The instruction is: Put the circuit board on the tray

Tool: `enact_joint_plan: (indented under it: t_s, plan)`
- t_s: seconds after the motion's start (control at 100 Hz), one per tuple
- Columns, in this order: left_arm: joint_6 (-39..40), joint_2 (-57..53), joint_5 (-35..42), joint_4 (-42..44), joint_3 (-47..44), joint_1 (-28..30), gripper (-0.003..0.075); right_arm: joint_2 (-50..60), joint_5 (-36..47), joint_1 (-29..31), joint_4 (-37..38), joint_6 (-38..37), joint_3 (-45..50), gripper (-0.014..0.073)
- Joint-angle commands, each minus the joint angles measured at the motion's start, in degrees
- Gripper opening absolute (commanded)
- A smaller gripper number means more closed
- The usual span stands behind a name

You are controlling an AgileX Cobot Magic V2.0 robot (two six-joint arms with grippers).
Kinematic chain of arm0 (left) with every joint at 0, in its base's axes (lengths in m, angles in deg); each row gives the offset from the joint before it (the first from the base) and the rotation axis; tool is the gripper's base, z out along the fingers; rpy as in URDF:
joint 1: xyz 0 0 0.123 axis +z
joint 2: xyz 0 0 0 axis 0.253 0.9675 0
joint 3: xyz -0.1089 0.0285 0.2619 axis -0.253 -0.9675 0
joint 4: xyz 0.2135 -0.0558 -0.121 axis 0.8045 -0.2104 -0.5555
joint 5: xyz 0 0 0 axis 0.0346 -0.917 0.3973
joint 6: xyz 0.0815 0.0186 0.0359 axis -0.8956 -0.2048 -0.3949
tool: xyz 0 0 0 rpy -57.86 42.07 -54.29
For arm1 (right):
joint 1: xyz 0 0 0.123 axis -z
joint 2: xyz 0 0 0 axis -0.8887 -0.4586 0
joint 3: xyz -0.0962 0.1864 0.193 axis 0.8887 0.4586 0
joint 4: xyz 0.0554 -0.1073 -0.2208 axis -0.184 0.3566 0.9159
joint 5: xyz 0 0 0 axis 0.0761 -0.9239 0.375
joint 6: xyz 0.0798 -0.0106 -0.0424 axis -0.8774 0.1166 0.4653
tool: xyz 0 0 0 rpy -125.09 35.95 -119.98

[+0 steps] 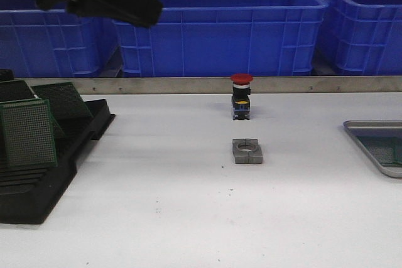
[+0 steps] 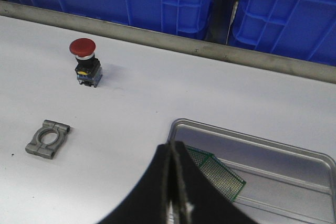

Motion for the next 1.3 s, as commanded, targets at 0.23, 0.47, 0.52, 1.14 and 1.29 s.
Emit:
enact_joint_plan:
  t_s: [0.23,0.47,0.52,1.14,1.29]
  plan:
    - [0.27,-15.86,19.42,-7.21,-4.31,-0.39,-0.0017,23.0,7.94,-5.3,-3.87,0.77,7.83,-0.0062]
    - [0.27,-31.19,23.54,-7.51,-14.66,-0.39,-0.0017,38.93,5.68,-5.3,-6.89,0.72,10.25,-0.0062]
    - [0.27,-34.92,25.21,-7.6,-16.93,-0.39,-0.0017,41.31,5.34,-5.3,-6.89,0.72,10.9,-0.0062]
    - [0.27,-69.85,30.93,-8.89,-37.04,-0.39,-0.0017,48.05,0.15,-5.3,-6.89,0.72,13.54,-0.0062]
    - [0.27,-69.85,30.73,-8.89,-38.28,-0.39,-0.0017,48.05,0.08,-5.3,-6.89,0.72,13.54,-0.0062]
